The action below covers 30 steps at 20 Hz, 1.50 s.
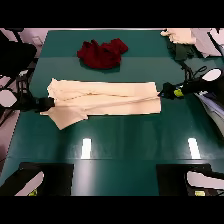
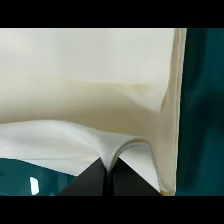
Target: Fold the shirts.
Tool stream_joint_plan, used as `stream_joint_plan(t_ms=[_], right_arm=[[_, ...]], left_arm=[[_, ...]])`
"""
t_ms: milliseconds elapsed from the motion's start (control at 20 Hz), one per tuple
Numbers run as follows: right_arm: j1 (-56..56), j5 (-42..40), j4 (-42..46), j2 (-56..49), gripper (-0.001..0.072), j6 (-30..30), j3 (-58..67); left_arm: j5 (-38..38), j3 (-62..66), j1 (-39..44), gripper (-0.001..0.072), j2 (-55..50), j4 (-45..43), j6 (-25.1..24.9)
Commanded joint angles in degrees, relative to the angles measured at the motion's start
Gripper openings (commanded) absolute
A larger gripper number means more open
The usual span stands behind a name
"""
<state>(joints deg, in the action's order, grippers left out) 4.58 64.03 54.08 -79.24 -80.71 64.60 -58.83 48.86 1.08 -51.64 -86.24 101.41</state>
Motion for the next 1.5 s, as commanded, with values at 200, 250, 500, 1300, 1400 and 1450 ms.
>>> stream_joint_plan(t_ms=[200, 250, 500, 1300, 1400, 1450], right_arm=[[-1.79, -4.48, -0.02, -9.51, 0.0017, -0.90, 3.43], [-2.14, -5.95, -0.04, -10.84, 0.0018, -0.92, 3.43], [-0.02, -9.27, -1.88, -12.57, 0.0268, 0.15, 3.50], [11.34, 6.05, -26.67, -18.80, 0.0690, 22.75, -2.56], [9.31, 6.38, -27.08, -22.08, 0.0690, 22.73, -0.26], [8.17, 6.40, -27.76, -23.50, 0.0690, 22.69, 0.96]], left_arm=[[24.39, 0.07, -0.07, 0.0026, -15.78, 6.97, -0.90], [25.92, 0.07, -0.07, 0.0026, -18.12, 8.07, -1.51], [33.38, 1.40, -0.09, 0.0027, -21.92, 3.69, -1.38], [17.81, 19.71, -5.35, 0.0715, -21.64, 4.07, -4.37], [17.03, 19.71, -5.35, 0.0715, -21.64, 4.07, -4.39], [16.87, 19.71, -5.35, 0.0715, -21.64, 4.20, -4.39]])
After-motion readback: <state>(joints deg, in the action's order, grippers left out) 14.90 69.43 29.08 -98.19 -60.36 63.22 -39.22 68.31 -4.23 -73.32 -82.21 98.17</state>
